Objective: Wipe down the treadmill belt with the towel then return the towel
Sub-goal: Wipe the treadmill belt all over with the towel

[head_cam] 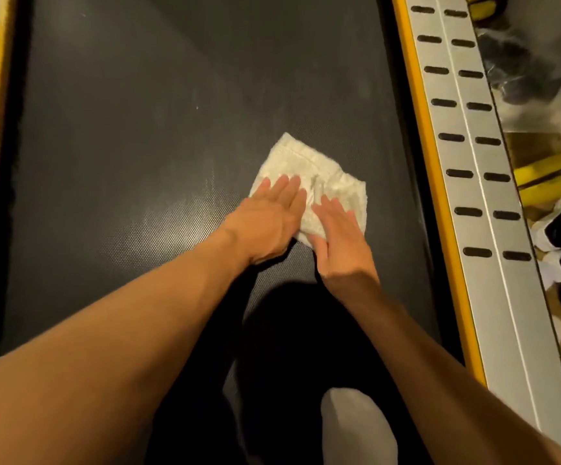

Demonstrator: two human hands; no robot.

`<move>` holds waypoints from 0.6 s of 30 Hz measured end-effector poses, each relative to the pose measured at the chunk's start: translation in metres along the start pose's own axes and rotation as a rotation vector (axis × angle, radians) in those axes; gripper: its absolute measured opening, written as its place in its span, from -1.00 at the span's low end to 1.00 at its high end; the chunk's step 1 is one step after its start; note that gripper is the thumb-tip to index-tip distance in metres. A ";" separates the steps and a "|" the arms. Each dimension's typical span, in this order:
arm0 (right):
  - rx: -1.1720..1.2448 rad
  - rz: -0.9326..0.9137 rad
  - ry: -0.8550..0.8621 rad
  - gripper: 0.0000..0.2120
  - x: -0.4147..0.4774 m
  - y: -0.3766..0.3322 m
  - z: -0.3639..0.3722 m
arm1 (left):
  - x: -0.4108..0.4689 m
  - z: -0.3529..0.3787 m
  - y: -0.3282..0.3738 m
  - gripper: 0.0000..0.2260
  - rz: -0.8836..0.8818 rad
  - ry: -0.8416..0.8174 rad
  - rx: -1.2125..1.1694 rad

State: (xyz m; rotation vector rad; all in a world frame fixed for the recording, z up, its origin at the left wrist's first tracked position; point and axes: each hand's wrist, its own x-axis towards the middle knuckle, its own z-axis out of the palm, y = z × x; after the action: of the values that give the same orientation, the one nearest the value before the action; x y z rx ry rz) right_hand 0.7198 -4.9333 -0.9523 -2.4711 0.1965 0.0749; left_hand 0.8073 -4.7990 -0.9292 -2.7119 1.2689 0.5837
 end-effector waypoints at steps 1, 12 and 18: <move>-0.030 -0.017 -0.032 -0.59 0.013 -0.003 -0.002 | 0.003 -0.004 -0.005 -0.50 -0.044 -0.004 -0.028; -0.022 -0.217 -0.147 -0.60 0.002 -0.022 0.019 | -0.056 0.017 -0.034 -0.51 -0.062 0.004 -0.032; -0.070 -0.281 -0.208 -0.59 0.050 -0.057 0.037 | -0.061 0.020 -0.069 -0.51 -0.268 0.034 -0.133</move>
State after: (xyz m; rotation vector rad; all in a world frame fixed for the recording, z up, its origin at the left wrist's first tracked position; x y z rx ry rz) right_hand 0.7784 -4.8725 -0.9524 -2.5140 -0.2464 0.2197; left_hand 0.8177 -4.7058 -0.9301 -2.9437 0.8783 0.6121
